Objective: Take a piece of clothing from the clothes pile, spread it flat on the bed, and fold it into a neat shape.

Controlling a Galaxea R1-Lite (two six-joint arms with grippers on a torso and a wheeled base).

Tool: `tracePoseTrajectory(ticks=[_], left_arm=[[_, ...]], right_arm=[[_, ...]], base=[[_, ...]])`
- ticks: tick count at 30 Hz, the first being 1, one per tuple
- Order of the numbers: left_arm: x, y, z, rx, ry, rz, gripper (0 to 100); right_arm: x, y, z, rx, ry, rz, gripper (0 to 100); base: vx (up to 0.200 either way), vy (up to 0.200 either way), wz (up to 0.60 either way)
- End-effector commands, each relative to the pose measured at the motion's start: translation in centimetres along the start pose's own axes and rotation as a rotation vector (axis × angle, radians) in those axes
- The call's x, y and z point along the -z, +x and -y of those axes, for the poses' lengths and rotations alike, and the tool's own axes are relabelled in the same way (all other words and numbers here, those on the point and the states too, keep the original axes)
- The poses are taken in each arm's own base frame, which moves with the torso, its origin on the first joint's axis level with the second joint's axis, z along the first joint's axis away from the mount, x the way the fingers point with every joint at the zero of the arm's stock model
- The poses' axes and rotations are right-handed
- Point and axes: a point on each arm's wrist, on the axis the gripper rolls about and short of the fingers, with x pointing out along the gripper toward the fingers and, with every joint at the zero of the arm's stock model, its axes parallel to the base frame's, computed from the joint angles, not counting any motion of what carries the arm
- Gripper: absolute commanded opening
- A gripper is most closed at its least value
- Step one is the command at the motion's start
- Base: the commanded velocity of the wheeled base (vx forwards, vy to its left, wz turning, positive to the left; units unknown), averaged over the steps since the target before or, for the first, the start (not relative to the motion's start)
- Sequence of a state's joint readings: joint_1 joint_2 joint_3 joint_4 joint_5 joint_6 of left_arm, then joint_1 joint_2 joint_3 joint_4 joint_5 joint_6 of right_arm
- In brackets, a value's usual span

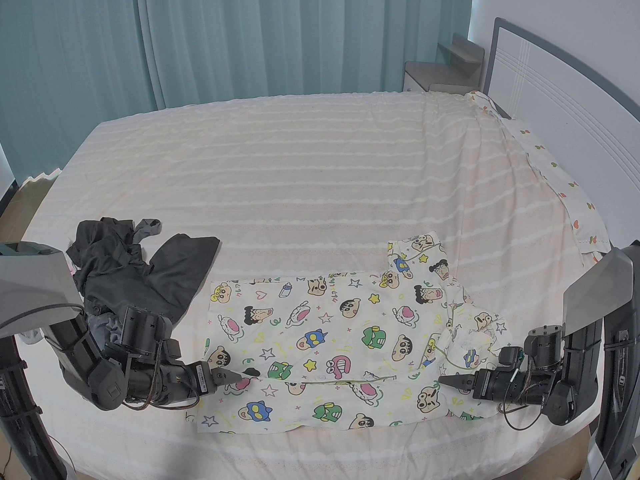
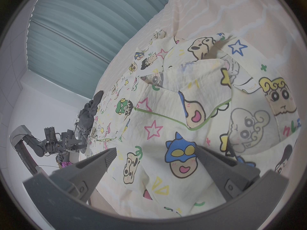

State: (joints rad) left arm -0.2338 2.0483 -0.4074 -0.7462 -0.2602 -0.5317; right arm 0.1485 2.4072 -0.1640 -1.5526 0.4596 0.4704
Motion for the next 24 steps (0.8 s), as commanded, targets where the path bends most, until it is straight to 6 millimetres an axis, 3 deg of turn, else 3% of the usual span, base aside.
tracePoseTrajectory(ticks=[1,9,10,24], left_arm=[[0.16,0.47,-0.26,-0.008,-0.004,-0.014,100],[0.21,0.81,-0.29,-0.009,-0.003,-0.022,100],[0.21,0.81,-0.29,-0.009,-0.003,-0.022,0],[0.24,0.28,-0.87,-0.021,-0.028,-0.018,0]], right_arm=[[-0.14,0.00,-0.08,-0.007,-0.007,0.012,100],[-0.14,0.00,-0.08,-0.007,-0.007,0.012,100],[-0.14,0.00,-0.08,-0.007,-0.007,0.012,100],[-0.16,-0.02,-0.05,-0.006,-0.006,0.013,100]], base=[[0.000,0.000,0.00],[0.000,0.000,0.00],[0.000,0.000,0.00],[0.000,0.000,0.00]])
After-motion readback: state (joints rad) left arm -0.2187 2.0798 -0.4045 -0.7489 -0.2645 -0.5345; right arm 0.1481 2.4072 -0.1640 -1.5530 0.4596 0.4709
